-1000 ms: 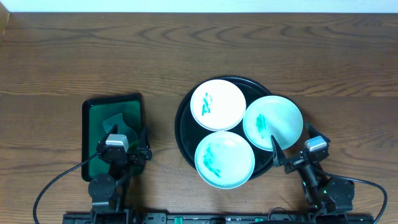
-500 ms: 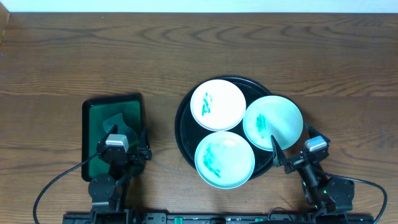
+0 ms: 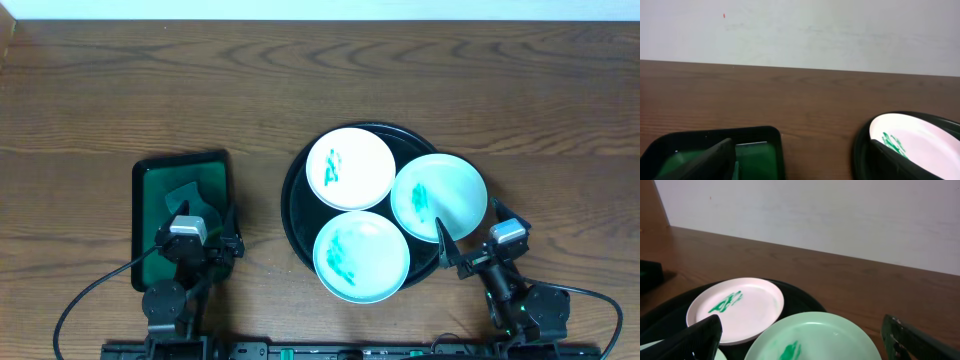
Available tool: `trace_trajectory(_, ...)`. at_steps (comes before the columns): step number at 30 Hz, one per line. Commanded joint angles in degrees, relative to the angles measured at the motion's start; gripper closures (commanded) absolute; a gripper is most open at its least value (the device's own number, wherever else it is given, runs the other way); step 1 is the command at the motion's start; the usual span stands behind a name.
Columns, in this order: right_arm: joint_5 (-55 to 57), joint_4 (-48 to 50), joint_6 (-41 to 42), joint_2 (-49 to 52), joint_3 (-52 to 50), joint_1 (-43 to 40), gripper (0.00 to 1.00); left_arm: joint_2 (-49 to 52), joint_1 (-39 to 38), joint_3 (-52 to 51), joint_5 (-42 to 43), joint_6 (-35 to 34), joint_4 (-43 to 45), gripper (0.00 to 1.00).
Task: Clean dirty plates on tray and stack at the side
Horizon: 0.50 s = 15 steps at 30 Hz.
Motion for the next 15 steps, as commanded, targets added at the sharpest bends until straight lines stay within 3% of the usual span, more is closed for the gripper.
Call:
trace_trajectory(1, 0.28, -0.33, 0.17, -0.28, -0.07, 0.44, 0.01, -0.37, -0.13, -0.57, 0.74, -0.07, -2.58, 0.17)
trace_trajectory(8, 0.28, -0.33, 0.17, -0.28, -0.09, 0.44, 0.01, -0.02, -0.13, -0.57, 0.76, -0.48, -2.6, 0.16)
trace_trajectory(15, 0.28, -0.33, 0.15, -0.28, -0.07, 0.44, 0.01, 4.79, -0.13, -0.57, 0.76, -5.55, -2.6, 0.17)
